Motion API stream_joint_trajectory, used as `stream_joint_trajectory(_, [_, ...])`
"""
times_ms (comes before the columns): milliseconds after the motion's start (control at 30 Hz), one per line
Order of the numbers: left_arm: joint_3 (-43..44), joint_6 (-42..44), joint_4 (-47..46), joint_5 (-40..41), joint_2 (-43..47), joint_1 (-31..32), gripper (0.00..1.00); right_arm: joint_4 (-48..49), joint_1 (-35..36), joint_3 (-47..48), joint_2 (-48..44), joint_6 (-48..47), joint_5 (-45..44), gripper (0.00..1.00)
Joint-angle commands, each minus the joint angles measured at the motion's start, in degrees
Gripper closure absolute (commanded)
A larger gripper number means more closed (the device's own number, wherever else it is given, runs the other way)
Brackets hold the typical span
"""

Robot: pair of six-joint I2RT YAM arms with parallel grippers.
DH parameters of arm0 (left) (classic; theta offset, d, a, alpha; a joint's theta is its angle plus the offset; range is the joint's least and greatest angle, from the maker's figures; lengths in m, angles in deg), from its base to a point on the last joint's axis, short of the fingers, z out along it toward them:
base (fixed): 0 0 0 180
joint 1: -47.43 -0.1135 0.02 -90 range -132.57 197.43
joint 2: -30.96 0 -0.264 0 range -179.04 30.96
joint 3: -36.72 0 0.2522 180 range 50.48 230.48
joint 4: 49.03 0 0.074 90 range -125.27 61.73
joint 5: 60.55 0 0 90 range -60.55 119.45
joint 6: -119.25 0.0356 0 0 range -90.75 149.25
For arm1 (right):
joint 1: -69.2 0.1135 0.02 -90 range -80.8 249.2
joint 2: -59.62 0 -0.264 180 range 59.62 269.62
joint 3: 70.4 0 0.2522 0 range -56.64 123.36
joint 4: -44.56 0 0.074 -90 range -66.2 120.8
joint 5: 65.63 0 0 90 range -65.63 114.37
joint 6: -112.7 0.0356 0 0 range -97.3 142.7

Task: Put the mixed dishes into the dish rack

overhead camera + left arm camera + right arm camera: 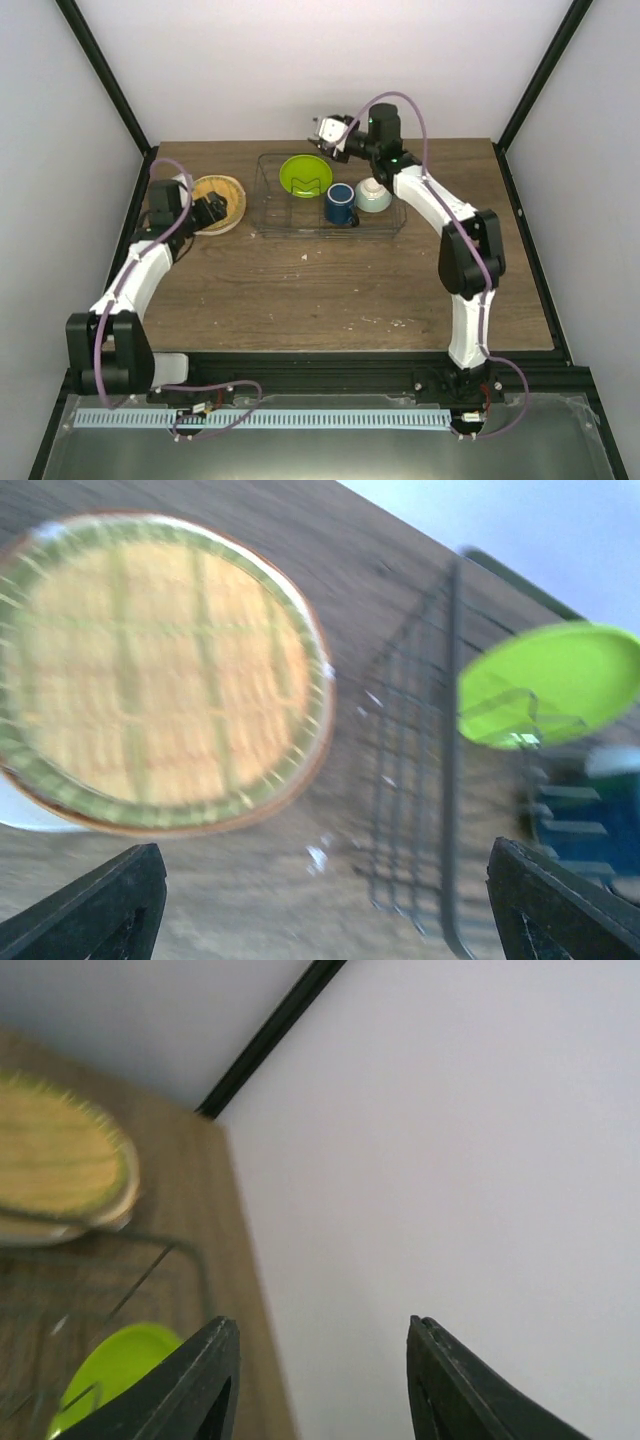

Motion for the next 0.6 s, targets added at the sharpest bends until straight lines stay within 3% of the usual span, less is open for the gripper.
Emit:
stream_joint_trajectory(0, [4.9,-0.8,1.4,3.3,-3.6,-5.8,0.11,0.3,4.1,-2.9,-11.5,9.1,-12.1,0.52])
stream_joint_trajectory(133, [9.6,-1.1,2.3,4.4,-7.8,-9.3,0.11,-4.0,9.6,-9.8,-18.3,20.2,-22.3,0.52])
stream_joint_trajectory(300, [16.5,1.4,6.3,7.5,-16.9,-10.3,0.12,-5.3,14.5,-25.0,-26.7,38.1,-26.1,0.53])
stream_joint_trajectory(567, [22.4,2.2,8.7,10.3,-29.5,-11.0,0.12,-9.4,24.0,-43.6,-37.2,46.9,-37.0,0.56])
